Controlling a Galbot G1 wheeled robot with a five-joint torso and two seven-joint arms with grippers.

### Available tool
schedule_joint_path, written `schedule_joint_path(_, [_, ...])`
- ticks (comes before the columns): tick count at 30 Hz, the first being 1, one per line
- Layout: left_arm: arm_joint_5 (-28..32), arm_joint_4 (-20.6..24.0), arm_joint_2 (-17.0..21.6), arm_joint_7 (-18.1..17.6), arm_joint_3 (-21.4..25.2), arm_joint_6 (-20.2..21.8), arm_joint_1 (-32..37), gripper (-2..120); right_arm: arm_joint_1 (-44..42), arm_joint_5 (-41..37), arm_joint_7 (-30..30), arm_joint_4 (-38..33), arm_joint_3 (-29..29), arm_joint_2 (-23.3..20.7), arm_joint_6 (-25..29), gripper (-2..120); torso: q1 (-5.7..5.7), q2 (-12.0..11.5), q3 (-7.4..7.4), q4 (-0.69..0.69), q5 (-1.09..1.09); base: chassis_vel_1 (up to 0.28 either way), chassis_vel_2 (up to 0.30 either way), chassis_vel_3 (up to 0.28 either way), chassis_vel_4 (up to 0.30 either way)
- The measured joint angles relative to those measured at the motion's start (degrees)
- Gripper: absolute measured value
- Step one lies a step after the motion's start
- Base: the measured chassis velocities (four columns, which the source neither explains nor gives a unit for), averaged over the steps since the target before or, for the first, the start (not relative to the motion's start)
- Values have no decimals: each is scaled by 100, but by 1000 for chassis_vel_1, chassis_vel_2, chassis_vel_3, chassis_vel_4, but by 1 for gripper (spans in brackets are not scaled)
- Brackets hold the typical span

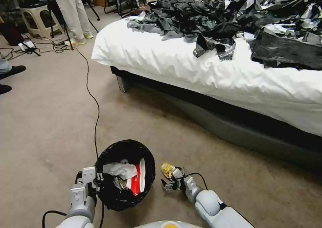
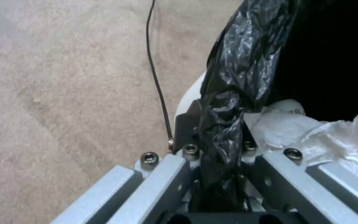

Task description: Pick up the trash bin, then pick up the garbage from the floor and place it into the trash bin.

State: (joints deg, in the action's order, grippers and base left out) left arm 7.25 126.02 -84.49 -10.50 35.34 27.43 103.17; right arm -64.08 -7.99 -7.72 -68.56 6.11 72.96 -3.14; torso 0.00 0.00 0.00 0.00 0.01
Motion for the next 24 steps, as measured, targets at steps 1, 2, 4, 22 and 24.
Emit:
schedule_joint_path(1, [-2,-4,-1,-1,-6,0,-2,0,7,8,-2,87,-26,12,46,93,0,0,0,1,-1,0,0,0,0])
schedule_joint_path(2, [-2,-4,-1,-1,-6,0,-2,0,7,8,-2,87,-26,12,46,93,0,0,0,1,-1,0,0,0,0])
schedule_joint_path(4, [1,-15,13,-2,6,0,3,0,14,17,-2,200,-59,-2,143,82,0,1,0,1,-2,0,0,0,0])
schedule_joint_path(22, [-1,-22,31,-5,15,4,27,0,119,44,-114,607,-153,19,516,18,0,1,-1,1,0,0,0,0,0])
schedule_joint_path(24, [-1,-22,32,-5,12,5,20,0,120,44,-115,603,-162,0,518,12,0,1,-1,1,1,0,0,0,0])
